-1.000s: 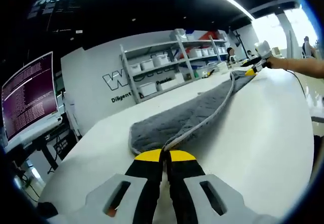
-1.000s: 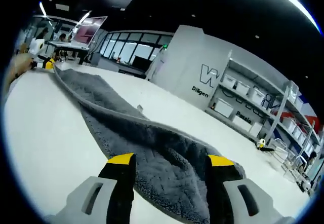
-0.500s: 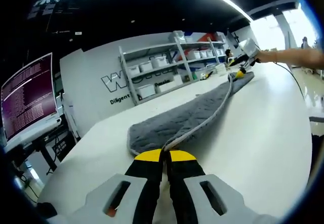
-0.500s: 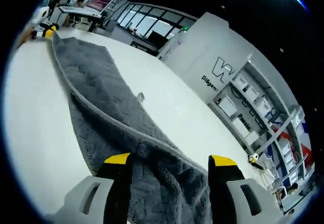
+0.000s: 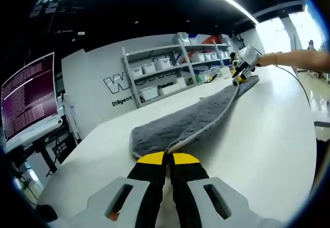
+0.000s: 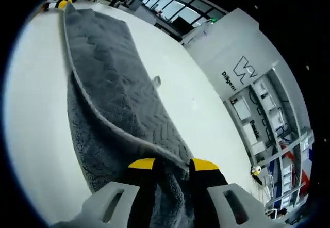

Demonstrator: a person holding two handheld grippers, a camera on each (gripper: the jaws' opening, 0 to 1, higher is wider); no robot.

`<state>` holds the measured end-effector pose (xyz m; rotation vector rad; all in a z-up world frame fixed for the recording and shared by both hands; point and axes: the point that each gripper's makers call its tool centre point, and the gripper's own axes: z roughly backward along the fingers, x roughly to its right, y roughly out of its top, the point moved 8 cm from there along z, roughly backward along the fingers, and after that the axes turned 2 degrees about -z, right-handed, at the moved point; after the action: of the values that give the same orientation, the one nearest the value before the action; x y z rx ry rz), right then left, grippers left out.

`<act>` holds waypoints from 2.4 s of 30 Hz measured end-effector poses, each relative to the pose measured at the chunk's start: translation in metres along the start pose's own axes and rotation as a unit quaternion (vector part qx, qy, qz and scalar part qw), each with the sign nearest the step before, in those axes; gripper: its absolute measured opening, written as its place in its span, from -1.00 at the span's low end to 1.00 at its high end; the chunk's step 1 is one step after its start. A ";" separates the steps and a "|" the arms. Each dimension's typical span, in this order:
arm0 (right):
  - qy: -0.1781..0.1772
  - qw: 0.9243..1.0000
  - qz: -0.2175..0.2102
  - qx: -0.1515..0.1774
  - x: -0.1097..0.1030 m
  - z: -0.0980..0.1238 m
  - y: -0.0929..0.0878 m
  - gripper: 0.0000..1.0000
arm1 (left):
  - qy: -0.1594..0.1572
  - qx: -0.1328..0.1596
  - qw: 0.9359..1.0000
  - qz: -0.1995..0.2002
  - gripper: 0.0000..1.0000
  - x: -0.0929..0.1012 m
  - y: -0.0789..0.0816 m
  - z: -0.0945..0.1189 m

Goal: Open the folded towel by lifting each exposed corner and separating the folded layers until the towel lies flat within the target outline without major curled edges

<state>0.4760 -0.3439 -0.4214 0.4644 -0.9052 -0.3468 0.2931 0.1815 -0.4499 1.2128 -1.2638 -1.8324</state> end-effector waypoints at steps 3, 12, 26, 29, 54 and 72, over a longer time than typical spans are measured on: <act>0.006 1.000 0.000 0.009 -0.007 -0.001 -0.004 -0.87 | 0.001 0.002 1.000 0.001 -0.94 0.000 0.000 0.000; -0.015 0.999 -0.008 0.044 -0.007 0.010 -0.012 -0.93 | 0.002 0.003 1.000 0.003 -0.94 0.000 0.000 0.001; -0.017 0.994 -0.041 0.097 -0.019 0.056 -0.025 -0.95 | 0.008 0.017 1.000 0.017 -0.95 -0.002 0.004 0.003; -0.017 0.994 -0.035 0.102 -0.024 0.066 -0.027 -0.95 | 0.007 0.021 0.999 0.030 -0.95 -0.003 0.005 0.005; -0.014 0.989 -0.034 0.145 -0.083 0.139 -0.045 -0.96 | 0.027 0.014 1.000 0.004 -0.95 -0.007 0.023 0.035; 0.078 0.983 -0.082 0.143 -0.114 0.181 -0.052 -0.97 | 0.025 -0.017 1.000 0.004 -0.95 -0.007 0.023 0.051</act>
<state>0.2587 -0.3771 -0.4288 0.8237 -0.7682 -0.3254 0.2493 0.1985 -0.4195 1.2257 -1.2044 -1.7991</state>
